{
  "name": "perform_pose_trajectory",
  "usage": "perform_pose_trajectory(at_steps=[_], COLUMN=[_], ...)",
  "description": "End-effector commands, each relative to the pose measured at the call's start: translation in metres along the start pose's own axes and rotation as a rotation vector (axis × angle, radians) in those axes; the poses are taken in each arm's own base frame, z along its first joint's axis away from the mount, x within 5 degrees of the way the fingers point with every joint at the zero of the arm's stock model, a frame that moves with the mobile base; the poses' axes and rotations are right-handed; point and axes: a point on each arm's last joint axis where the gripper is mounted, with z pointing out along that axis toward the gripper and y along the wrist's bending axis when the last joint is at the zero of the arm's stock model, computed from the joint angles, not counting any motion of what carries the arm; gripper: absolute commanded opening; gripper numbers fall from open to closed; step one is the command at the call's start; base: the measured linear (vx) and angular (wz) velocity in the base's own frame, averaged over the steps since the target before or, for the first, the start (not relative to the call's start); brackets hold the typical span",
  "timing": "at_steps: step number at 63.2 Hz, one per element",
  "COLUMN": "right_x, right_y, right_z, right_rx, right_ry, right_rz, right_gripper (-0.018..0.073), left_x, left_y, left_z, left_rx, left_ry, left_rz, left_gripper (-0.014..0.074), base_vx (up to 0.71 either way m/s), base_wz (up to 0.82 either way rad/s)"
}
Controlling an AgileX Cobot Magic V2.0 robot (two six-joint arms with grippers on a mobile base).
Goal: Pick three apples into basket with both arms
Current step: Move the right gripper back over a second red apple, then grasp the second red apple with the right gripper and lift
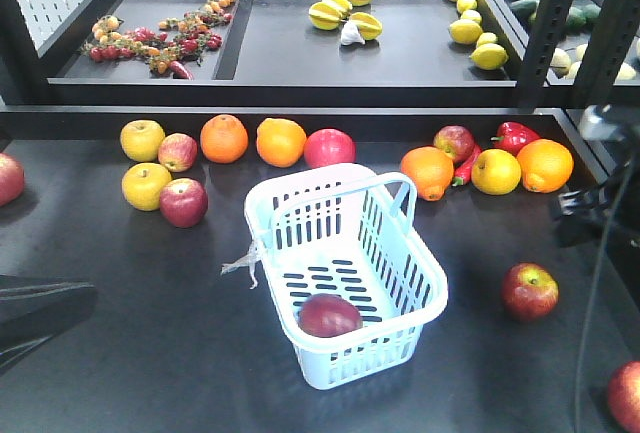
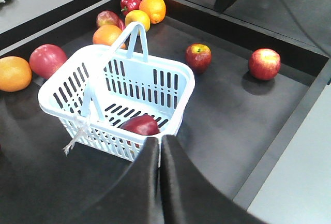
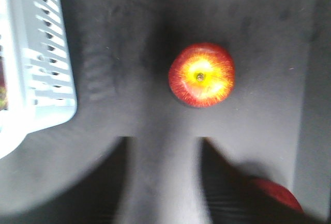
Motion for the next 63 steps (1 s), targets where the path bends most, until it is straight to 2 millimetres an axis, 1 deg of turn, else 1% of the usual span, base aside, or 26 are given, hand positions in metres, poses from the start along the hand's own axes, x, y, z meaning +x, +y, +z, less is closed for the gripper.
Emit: perform_pose_trajectory(at_steps=[1,2,5,14,17,23,25,30,40,51,63], right_x=[-0.013,-0.014,-0.016,-0.033,-0.043,-0.057,-0.059,-0.065,-0.067,-0.06,-0.055], right_y=[-0.005,-0.006,-0.01,-0.016,-0.015,-0.014,-0.014,-0.015,-0.022,-0.029,-0.032], right_z=[-0.001,0.003,0.012,0.031,0.035,0.046,0.054,0.067,0.092,0.12,0.138], right_rx=[0.017,0.018,0.022,0.014,0.008,-0.005,-0.007,-0.003,0.006,0.011,0.009], right_ry=[-0.081,-0.075,-0.054,-0.033,-0.032,0.002,0.028,0.056,0.102,0.172,0.202], right_rz=[0.012,0.014,0.013,0.032,0.023,0.007,0.002,0.002,0.053,0.068,0.078], right_gripper=[0.064,0.0676,0.0732,0.0719,0.0712,0.0697,0.0693,0.0683,0.0671,0.0664,0.0654], left_x=[-0.012,-0.012,-0.012,-0.012,-0.012,-0.012,-0.011,-0.011,-0.011,-0.011,-0.011], left_y=[0.001,0.001,0.001,0.001,0.001,0.0,0.0,0.0,0.0,0.0,0.0], left_z=[-0.005,-0.005,-0.005,-0.005,-0.005,-0.005,-0.005,-0.005,-0.005,-0.005,-0.005], left_rx=[-0.011,-0.011,-0.011,-0.01,-0.01,-0.009,-0.009,-0.009,-0.009,-0.009,-0.009], left_ry=[-0.089,-0.089,-0.089,-0.088,-0.088,-0.086,-0.085,-0.085,-0.085,-0.085,-0.085], left_rz=[-0.023,-0.023,-0.023,-0.023,-0.023,-0.023,-0.023,-0.023,-0.023,-0.023,-0.023], left_gripper=[-0.0008,-0.0008,-0.0008,-0.0008,-0.0008,-0.0008,-0.0008,-0.0008,-0.0008,-0.0008,-0.0008], base_vx=[0.0,0.0,0.0,0.0,0.0,0.0,0.0,0.0,0.0,0.0,0.0], base_wz=[0.0,0.0,0.0,0.0,0.0,0.0,0.0,0.0,0.0,0.0,0.0])
